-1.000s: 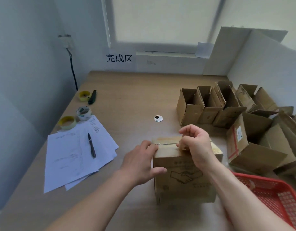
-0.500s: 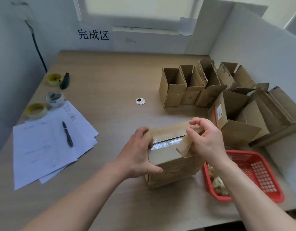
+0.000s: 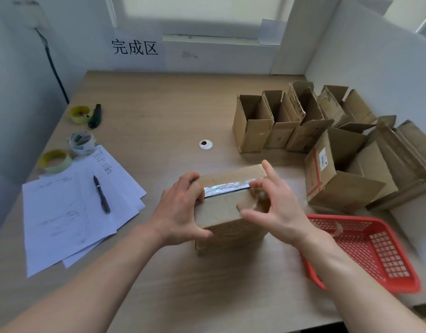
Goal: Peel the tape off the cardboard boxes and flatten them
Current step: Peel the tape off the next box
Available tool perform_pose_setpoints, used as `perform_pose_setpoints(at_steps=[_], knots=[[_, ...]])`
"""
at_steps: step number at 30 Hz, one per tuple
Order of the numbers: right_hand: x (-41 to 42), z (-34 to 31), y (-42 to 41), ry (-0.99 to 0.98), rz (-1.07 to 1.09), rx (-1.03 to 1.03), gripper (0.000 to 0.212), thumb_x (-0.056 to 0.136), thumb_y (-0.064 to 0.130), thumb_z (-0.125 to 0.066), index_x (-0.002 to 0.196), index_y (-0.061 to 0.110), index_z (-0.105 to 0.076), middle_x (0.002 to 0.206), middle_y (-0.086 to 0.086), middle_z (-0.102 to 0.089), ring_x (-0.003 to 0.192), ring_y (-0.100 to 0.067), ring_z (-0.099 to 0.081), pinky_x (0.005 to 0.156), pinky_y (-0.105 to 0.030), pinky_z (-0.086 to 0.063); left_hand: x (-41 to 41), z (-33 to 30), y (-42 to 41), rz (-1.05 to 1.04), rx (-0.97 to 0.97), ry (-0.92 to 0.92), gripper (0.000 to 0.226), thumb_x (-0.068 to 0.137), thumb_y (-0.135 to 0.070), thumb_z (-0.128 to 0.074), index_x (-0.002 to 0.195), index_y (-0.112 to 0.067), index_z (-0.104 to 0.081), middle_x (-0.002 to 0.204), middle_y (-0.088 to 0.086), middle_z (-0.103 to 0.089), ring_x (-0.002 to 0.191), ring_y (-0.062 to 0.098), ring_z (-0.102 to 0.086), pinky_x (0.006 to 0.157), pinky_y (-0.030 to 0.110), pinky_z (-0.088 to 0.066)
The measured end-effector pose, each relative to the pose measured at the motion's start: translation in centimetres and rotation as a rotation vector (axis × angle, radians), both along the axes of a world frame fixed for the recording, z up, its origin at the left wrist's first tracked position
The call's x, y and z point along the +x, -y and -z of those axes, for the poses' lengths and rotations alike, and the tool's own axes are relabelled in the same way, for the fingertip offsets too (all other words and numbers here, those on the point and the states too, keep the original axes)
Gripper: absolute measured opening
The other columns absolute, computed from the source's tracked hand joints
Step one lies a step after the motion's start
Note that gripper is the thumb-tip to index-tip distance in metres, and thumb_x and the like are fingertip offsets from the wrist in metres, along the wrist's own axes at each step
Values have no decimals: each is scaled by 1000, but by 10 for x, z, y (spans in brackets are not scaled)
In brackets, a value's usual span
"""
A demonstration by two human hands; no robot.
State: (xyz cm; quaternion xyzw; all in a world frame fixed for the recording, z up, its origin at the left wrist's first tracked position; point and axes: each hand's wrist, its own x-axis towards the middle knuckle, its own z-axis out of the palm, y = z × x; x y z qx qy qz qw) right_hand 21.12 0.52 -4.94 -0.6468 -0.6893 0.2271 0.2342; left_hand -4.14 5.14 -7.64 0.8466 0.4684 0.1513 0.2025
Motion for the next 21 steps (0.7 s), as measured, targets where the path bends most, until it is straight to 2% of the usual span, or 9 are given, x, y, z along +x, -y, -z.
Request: perform_pose_setpoints(at_steps=[2,4,7,9,11,13,17,19,21], knots=[[-10,8,2,144,10,62,73,60,67,-76,113,19,-61,165,-5,-13,152,-22,-12,116,-45,-21,-1,-1,-2,7,-11,-3,71,50,-50,-87,96,-28,-37,148,-2,-25,130,21,-35,97,35,-34],[-19,17,7,194,54,133,63,65,63,-80,104,18,-61,164,-8,-18,153,-26,-10,118,-51,-16,-2,-1,-3,8,-26,7,71,51,-49,-88,97,-28,-38,148,-4,-24,129,19,-35,99,36,-35],[-22,28,15,118,66,228,37,76,50,-78,83,21,-56,158,-8,-34,151,-28,-22,117,-54,-15,-3,0,-4,6,-41,29,71,50,-48,-88,97,-27,-39,149,-4,-23,128,20,-36,101,38,-37],[-18,28,18,62,62,254,32,79,38,-80,76,19,-55,154,-7,-41,148,-26,-29,116,-50,-17,-4,1,-4,8,-52,42,71,49,-47,-89,97,-26,-40,149,-5,-23,128,20,-36,101,38,-37],[-15,26,18,20,88,249,29,79,31,-82,81,15,-58,149,-4,-48,143,-24,-37,115,-39,-22,-4,1,-4,10,-59,52,72,49,-46,-89,97,-26,-41,149,-5,-22,127,20,-37,101,38,-37],[-14,23,19,-45,147,246,36,77,26,-84,101,11,-62,141,-1,-54,134,-21,-49,106,-30,-36,-3,1,-4,10,-58,61,71,49,-45,-90,97,-26,-41,149,-5,-23,127,20,-37,101,37,-38],[-20,25,30,-127,214,370,55,74,8,-85,124,11,-61,148,-5,-48,120,13,-50,101,-17,-45,-3,-1,-4,7,-70,63,71,50,-43,-91,95,-27,-40,149,-5,-22,127,21,-38,101,38,-40],[-25,28,33,-70,222,394,50,74,15,-86,120,10,-66,145,-7,-50,125,1,-50,105,-26,-44,-3,-2,-4,8,-68,62,71,50,-44,-91,96,-26,-40,150,-5,-23,127,21,-38,100,38,-40],[-32,27,32,-34,242,387,43,71,26,-89,106,10,-69,140,-8,-52,123,-10,-49,103,-26,-39,-3,-2,-4,8,-66,59,71,50,-43,-91,97,-25,-41,150,-4,-23,128,21,-38,100,38,-40]])
